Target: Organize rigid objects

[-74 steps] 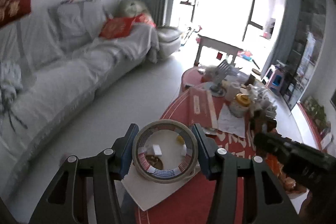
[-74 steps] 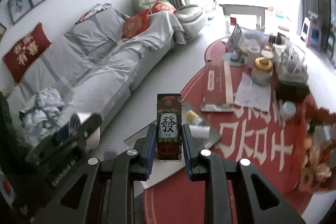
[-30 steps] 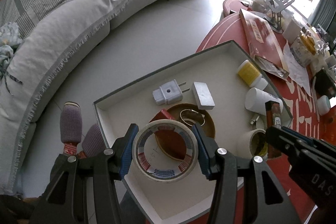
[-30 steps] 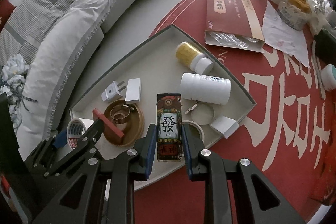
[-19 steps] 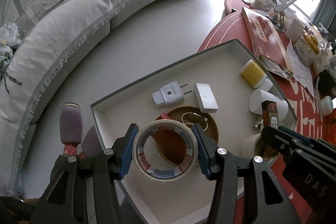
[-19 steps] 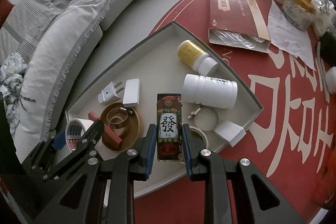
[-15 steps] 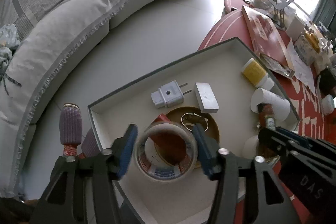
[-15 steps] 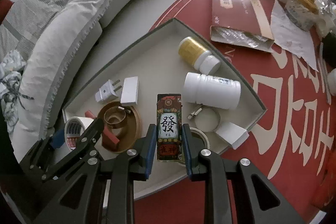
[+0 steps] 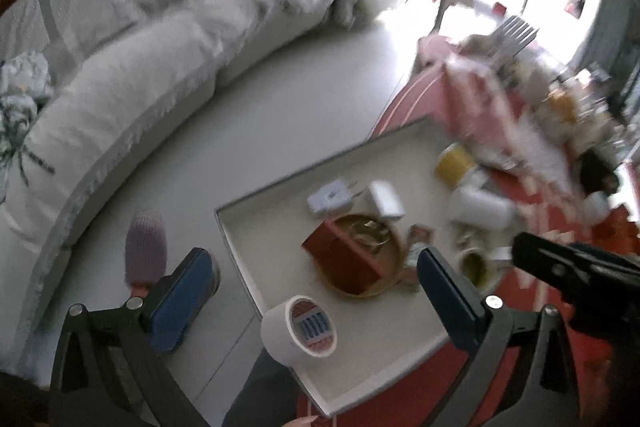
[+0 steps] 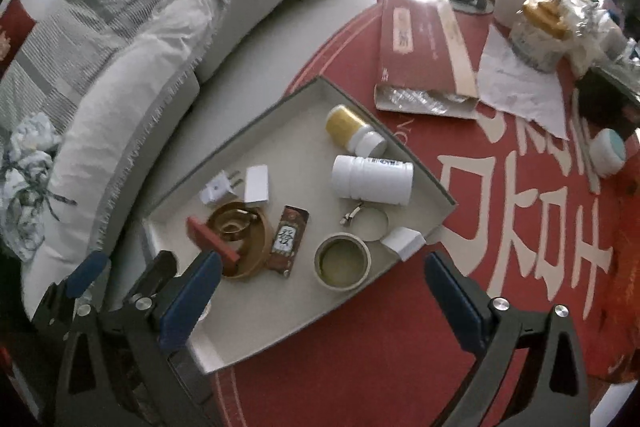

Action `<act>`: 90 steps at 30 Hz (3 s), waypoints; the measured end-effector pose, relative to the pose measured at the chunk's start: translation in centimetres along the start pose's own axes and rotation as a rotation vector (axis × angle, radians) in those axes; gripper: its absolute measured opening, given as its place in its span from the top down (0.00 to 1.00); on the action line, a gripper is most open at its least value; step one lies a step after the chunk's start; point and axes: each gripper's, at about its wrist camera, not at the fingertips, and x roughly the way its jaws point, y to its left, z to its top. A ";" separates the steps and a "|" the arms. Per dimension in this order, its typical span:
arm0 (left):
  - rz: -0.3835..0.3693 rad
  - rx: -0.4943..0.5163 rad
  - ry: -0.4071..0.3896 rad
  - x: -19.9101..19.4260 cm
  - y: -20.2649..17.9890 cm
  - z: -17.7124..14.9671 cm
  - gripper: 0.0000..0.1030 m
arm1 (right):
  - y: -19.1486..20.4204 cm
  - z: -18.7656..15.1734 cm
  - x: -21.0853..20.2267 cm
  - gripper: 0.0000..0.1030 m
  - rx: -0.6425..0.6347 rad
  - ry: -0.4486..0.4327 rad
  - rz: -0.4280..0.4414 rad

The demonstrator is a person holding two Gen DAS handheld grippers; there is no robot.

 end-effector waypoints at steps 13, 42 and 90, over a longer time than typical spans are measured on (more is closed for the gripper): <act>-0.027 0.031 0.182 -2.8 0.4 -4.6 0.00 | 0.4 -5.6 -1.6 0.01 0.034 0.138 -0.008; 0.018 0.088 0.124 -7.7 -0.7 -5.0 0.00 | 1.8 -6.2 -5.3 0.01 -0.002 0.105 -0.066; 0.067 0.023 0.286 -3.5 1.4 -2.7 0.01 | 3.8 -3.1 -3.5 0.01 -0.056 0.132 -0.119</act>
